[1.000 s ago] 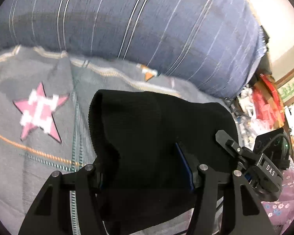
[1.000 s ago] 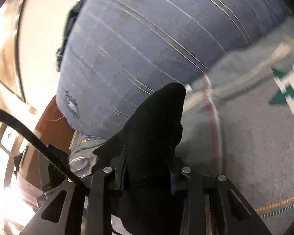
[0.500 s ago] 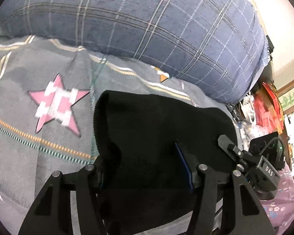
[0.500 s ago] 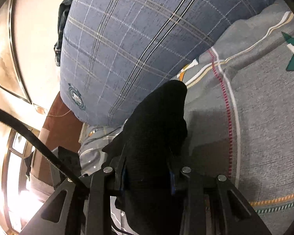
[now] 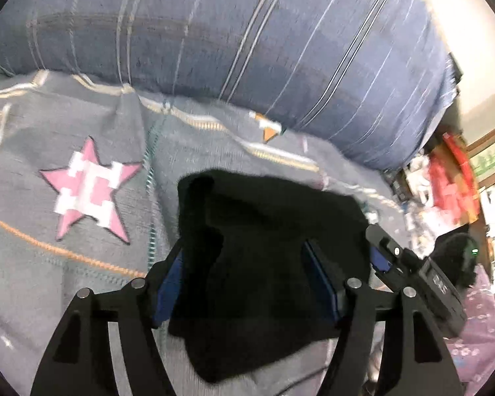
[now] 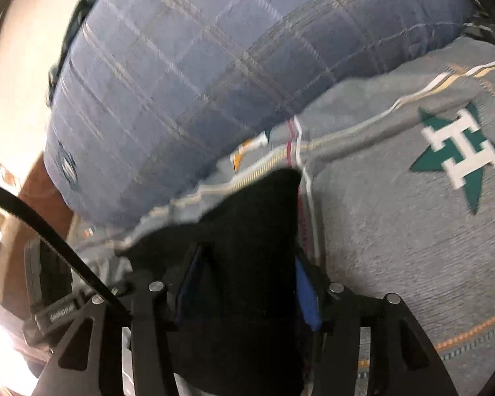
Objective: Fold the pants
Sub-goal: 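Lift and fold the bundle edge over with both grippers, then open both grippers and pull back from the bundle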
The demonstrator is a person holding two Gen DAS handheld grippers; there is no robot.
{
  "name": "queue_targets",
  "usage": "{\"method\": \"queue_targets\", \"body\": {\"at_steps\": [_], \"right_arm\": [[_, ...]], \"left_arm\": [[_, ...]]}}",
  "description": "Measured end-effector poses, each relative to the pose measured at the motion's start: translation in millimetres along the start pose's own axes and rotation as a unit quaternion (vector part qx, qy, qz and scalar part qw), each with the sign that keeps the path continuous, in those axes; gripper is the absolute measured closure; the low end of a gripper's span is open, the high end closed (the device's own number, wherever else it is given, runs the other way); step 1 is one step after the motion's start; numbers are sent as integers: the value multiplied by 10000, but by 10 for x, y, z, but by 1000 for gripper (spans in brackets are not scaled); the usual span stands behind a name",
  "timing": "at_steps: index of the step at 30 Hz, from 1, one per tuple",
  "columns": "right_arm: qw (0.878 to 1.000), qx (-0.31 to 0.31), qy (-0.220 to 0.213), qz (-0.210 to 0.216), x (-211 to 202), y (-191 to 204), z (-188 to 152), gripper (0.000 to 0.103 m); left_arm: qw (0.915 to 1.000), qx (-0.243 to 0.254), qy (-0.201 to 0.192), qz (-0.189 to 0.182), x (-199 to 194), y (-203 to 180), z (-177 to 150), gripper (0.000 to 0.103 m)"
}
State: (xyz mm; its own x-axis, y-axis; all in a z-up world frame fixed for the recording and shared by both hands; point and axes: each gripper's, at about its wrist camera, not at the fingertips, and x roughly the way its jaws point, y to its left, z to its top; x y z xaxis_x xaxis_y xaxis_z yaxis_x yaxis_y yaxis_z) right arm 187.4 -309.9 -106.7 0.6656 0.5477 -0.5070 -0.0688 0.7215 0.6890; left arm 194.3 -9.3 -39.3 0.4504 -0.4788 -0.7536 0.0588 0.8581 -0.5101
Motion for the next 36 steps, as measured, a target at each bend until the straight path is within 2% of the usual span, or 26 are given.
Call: {"method": "queue_targets", "body": {"at_steps": [4, 6, 9, 11, 13, 14, 19, 22, 24, 30, 34, 36], "right_arm": [[9971, 54, -649, 404, -255, 35, 57, 43], [9945, 125, -615, 834, -222, 68, 88, 43], [9899, 433, -305, 1314, -18, 35, 104, 43], [9915, 502, -154, 1187, 142, -7, 105, 42], [9948, 599, 33, 820, 311, -97, 108, 43], [9935, 728, 99, 868, 388, -159, 99, 43], [9939, 689, -58, 857, 357, -138, 128, 42], [9939, 707, -257, 804, 259, -140, 132, 41], [9950, 607, -391, 691, 153, -106, 110, 38], [9970, 97, -690, 324, -249, 51, -160, 37], [9963, -256, -791, 230, -496, 316, -391, 37], [9938, -562, -959, 88, -699, 474, -608, 31]], "left_arm": [[9985, 138, -499, -164, -280, -131, 85, 35], [9982, 280, -490, -186, -242, -216, 144, 34], [9995, 242, -198, -32, 91, -240, 222, 34], [9998, 77, -80, 162, 336, -148, 252, 34], [9997, -155, -58, 166, 510, -7, 275, 34], [9997, -157, -141, 139, 519, 6, 285, 34], [9997, -208, -95, 41, 493, -16, 343, 29], [9991, -410, -87, -95, 302, 48, 317, 29], [9992, -380, -89, -43, 154, 29, 257, 29], [9953, 412, -616, 628, -463, -219, -202, 29], [9828, 869, -1030, 1263, -721, -356, -586, 29], [9734, 1019, -1299, 1591, -827, -401, -774, 28]]}}
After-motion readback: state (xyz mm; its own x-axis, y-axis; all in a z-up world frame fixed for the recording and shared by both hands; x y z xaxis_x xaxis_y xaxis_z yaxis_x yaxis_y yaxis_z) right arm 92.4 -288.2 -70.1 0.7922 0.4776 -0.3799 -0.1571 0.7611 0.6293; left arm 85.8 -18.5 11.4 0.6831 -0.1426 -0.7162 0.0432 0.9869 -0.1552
